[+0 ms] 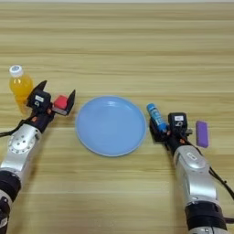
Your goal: Move the objects on the table
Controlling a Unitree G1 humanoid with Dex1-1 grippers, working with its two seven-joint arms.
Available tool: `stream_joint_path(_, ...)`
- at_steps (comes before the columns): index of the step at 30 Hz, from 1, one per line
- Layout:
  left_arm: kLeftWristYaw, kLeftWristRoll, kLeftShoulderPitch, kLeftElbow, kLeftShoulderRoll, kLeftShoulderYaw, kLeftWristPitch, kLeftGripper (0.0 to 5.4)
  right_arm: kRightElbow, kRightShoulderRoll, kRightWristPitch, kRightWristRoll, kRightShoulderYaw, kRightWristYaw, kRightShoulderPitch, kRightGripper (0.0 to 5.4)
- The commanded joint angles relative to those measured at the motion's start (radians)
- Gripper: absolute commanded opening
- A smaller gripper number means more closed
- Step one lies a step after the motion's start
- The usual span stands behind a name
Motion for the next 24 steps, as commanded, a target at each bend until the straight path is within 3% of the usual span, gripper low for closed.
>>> stream_joint_path(1,0.009,0.005,-0.005,-0.005,-0.001,0.001,-0.005,5.4,0.047,0.003,0.074,-0.021,0.014,-0.011,0.066,3.31)
stream_joint_path(9,0.012,0.005,-0.005,-0.002,-0.003,0.0,-0.007,5.4,-0.001,0.006,0.081,-0.021,0.018,-0.021,0.085,2.56)
stream_joint_path(19,0.018,0.007,-0.006,0.003,-0.005,0.0,-0.009,5.4,-0.157,0.014,0.123,-0.012,0.016,-0.063,0.122,1.6)
stream_joint_path(24,0.021,0.007,-0.006,0.004,-0.006,-0.001,-0.01,5.4,-0.171,0.014,0.132,-0.01,0.014,-0.07,0.127,1.41)
